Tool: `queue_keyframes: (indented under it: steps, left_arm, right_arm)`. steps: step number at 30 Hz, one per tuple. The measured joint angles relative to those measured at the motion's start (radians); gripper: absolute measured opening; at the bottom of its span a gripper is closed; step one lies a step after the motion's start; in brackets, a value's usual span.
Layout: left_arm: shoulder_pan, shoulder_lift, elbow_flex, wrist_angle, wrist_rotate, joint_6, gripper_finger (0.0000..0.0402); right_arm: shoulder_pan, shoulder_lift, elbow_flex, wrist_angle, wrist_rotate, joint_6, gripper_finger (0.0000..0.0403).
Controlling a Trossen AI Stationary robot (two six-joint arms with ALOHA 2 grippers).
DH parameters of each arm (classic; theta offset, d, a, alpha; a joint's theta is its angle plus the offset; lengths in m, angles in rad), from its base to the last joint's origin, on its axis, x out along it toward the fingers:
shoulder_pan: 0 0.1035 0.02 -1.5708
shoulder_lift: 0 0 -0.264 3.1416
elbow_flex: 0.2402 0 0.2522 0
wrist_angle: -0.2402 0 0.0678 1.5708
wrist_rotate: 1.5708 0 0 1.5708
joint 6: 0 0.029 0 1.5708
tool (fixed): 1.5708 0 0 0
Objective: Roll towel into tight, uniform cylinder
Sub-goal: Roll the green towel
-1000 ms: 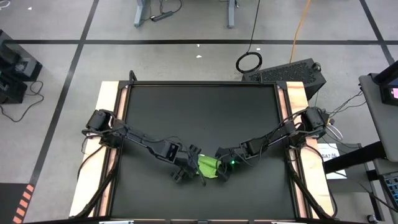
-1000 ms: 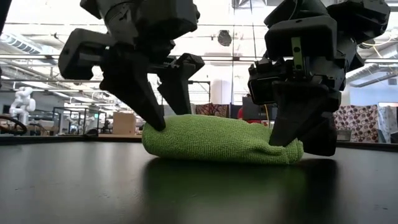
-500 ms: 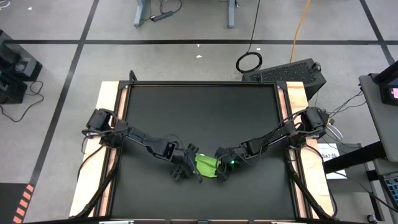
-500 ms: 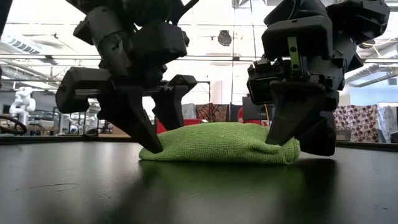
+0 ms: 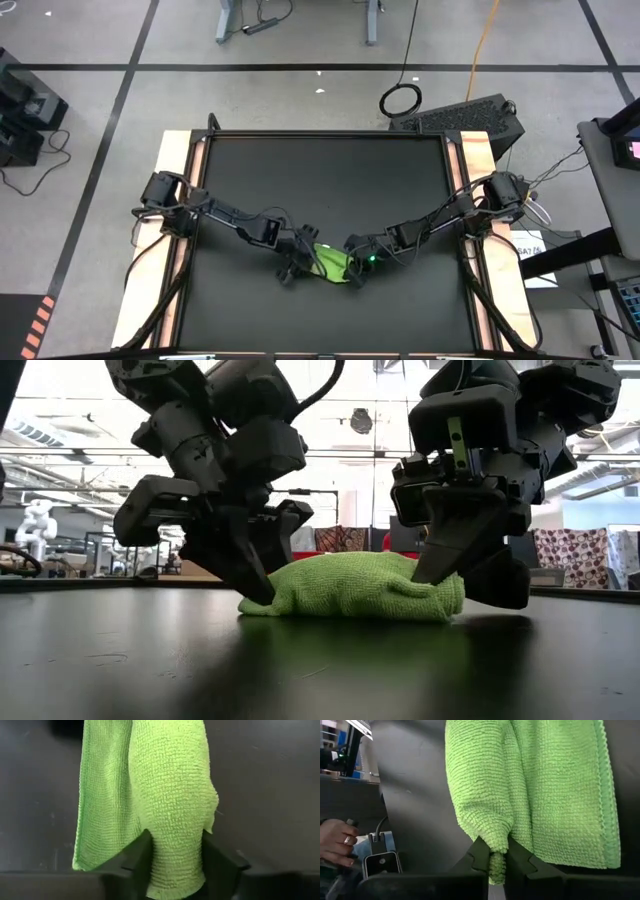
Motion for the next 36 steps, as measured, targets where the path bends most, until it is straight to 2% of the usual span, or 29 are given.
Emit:
queue_keyframes:
  steps: [4,6,10,13,16,21,24,27,33,36]
  left_arm:
    - [0.018,0.0,-0.001,-0.002,0.049,-0.004,0.0071]
    - [0.026,0.0,-0.001,-0.002,0.091,0.002,0.0031]
    - [0.044,0.003,0.002,-0.01,0.216,-0.017,0.0028]
    - [0.07,0.005,0.001,-0.021,0.345,-0.072,0.0028]
    - [0.099,0.006,0.0,-0.023,0.463,-0.136,0.0028]
    - [0.126,0.006,0.0,-0.019,0.562,-0.214,0.0029]
    - [0.141,0.006,0.0,-0.017,0.582,-0.244,0.0029]
    - [0.152,0.006,0.0,-0.015,0.602,-0.281,0.003]
    - [0.172,0.006,0.001,-0.01,0.618,-0.341,0.003]
    - [0.179,0.029,0.005,0.0,0.677,-0.38,0.003]
  right_arm:
    - [0.001,0.0,0.0,0.007,-0.002,-0.015,0.0038]
    - [0.002,-0.001,0.0,0.008,-0.036,-0.044,0.0059]
    - [0.019,-0.032,0.001,-0.023,-0.097,-0.139,0.0118]
    - [0.044,-0.081,0.001,-0.099,-0.088,-0.221,0.0163]
    - [0.074,-0.15,0.002,-0.213,0.027,-0.287,0.0193]
    - [0.159,-0.25,0.004,-0.244,0.286,-0.482,0.0207]
    - [0.219,-0.269,0.024,-0.243,0.422,-0.64,0.0207]
    - [0.262,-0.259,0.054,-0.242,0.495,-0.761,0.0207]
    - [0.297,-0.196,0.09,-0.253,0.634,-0.857,0.0208]
    - [0.296,-0.144,0.122,-0.249,0.644,-0.897,0.0208]
